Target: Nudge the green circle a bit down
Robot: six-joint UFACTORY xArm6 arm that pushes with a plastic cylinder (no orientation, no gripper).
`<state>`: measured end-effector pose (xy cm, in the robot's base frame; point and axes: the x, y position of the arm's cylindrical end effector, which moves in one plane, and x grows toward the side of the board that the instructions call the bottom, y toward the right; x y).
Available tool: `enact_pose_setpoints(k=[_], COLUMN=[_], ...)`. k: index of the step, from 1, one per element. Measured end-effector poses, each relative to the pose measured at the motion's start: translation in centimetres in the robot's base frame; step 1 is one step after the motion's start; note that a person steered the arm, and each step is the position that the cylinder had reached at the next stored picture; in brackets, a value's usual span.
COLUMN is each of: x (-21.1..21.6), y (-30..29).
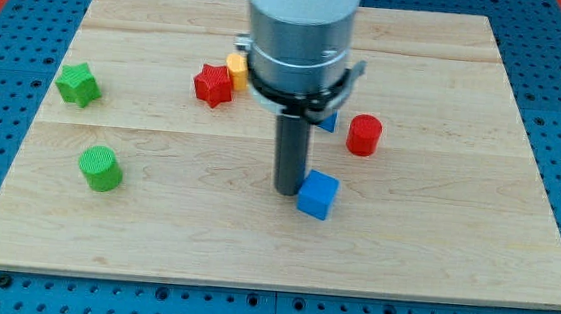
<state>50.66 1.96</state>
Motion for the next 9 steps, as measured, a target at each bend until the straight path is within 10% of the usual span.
enact_pose_setpoints(k=[9], x=[-3.4], y=[-14.0])
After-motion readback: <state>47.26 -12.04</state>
